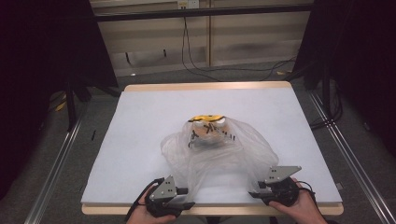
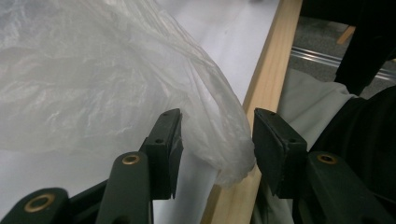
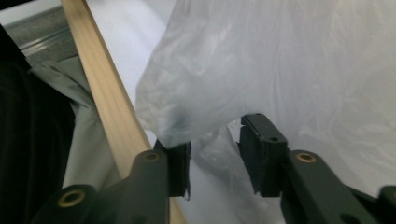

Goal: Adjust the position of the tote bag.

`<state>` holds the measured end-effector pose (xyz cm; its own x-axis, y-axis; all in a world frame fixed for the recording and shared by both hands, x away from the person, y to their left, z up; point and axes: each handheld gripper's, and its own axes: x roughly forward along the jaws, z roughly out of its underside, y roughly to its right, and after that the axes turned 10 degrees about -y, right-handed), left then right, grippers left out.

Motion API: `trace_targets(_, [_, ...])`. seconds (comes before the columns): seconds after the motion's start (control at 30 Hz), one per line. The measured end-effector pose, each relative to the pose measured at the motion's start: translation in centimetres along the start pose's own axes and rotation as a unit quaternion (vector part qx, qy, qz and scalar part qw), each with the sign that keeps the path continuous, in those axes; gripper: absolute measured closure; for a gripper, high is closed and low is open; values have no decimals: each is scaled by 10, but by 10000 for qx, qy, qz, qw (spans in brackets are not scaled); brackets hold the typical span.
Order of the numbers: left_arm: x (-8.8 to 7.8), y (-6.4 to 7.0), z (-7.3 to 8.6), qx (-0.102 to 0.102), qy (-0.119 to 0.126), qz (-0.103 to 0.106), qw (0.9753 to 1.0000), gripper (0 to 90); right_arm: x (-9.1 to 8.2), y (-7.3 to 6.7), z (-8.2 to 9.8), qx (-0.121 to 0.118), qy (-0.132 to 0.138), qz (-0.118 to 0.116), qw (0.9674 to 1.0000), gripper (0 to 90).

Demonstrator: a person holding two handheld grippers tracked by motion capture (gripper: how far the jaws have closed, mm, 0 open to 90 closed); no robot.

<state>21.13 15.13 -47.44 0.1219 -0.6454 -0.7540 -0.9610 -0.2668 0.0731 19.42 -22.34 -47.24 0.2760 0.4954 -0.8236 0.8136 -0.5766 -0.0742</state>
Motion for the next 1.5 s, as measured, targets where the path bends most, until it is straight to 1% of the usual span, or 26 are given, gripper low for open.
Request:
trace_targets(0.03, [0, 0, 0, 38, -44, -61, 10000, 534, 0, 0, 0, 5, -31, 15, 10000, 707])
trace_targets(0.1, [1, -2, 1, -54, -65, -87, 9999, 547, 1, -1, 0, 2, -64, 57, 10000, 751])
trace_targets(0.13, [2, -3, 1, -66, -135, -100, 9998, 576, 2, 0, 0, -9, -107, 24, 9999, 804])
trace_targets(0.17, [1, -3, 1, -79, -180, -190, 9996, 576, 2, 0, 0, -9, -107, 24, 9999, 804])
trace_targets(0.2, [1, -3, 2, -89, -70, -166, 9998, 606, 2, 0, 0, 15, -72, -21, 10000, 835])
trace_targets(0.23, [1, -4, 2, -145, -129, -170, 9997, 633, 0, 0, 0, 30, -66, -67, 10000, 854])
trace_targets(0.27, [1, -6, 2, -207, -203, -231, 9993, 715, -1, 0, 0, 32, -21, -83, 10000, 869])
trace_targets(0.3, [1, -8, 2, -214, -172, -146, 9995, 715, -3, 0, 0, 57, 19, -104, 9999, 880])
trace_targets(0.33, [2, -8, 3, -214, -138, -89, 9996, 791, -6, 1, 0, 86, 135, -136, 9998, 889])
trace_targets(0.37, [1, -8, 2, -191, -163, -126, 9996, 791, -6, 1, 0, 86, 135, -136, 9998, 889])
trace_targets(0.4, [0, -8, 2, -164, -118, -53, 9998, 835, -7, 1, 0, 93, 192, -152, 9997, 892])
trace_targets(0.47, [-3, -8, 2, -170, -23, -41, 9998, 874, -9, 2, 1, 120, 277, -191, 9994, 895])
trace_targets(0.5, [-5, -9, 2, -180, 46, 43, 9998, 881, -11, 2, 2, 120, 338, -206, 9991, 896])
trace_targets(0.53, [-7, -9, 1, -180, 69, 18, 9998, 886, -16, 1, 2, 103, 561, -192, 9982, 900])
trace_targets(0.57, [-8, -9, 1, -161, 103, 65, 9998, 886, -16, 1, 2, 103, 561, -192, 9982, 900])
trace_targets(0.63, [-10, -8, 1, -177, 240, 119, 9995, 889, -21, 0, 4, 116, 716, -189, 9972, 900])
trace_targets(0.67, [-11, -7, 1, -173, 199, 107, 9996, 889, -21, 0, 4, 116, 716, -189, 9972, 900])
trace_targets(0.73, [-13, -7, 1, -177, 264, 113, 9994, 889, -24, 1, 5, 119, 861, -162, 9961, 900])
trace_targets(0.83, [-17, -8, 2, -176, 290, 133, 9993, 889, -26, 1, 6, 127, 923, -131, 9956, 900])
trace_targets(0.87, [-17, -8, 2, -232, 386, 171, 9988, 889, -28, 1, 6, 134, 1002, -119, 9948, 900])
trace_targets(0.93, [-20, -7, 3, -215, 356, 141, 9990, 888, -30, 0, 7, 140, 1042, -99, 9944, 900])
trace_targets(1.13, [-29, -6, 4, -239, 547, 221, 9980, 887, -36, 0, 6, 133, 1208, -64, 9926, 900])
trace_targets(1.2, [-32, -5, 4, -313, 647, 242, 9971, 887, -40, -1, 6, 134, 1270, -34, 9918, 900])
trace_targets(1.37, [-39, -6, 3, -186, 703, 168, 9972, 888, -47, 2, 6, 202, 1475, -84, 9888, 900])
trace_targets(1.43, [-42, -8, 2, -243, 767, 159, 9966, 889, -48, 3, 5, 197, 1543, -103, 9878, 900])
trace_targets(1.5, [-45, -10, 1, -327, 917, 232, 9950, 889, -50, 4, 3, 229, 1626, -163, 9863, 900])
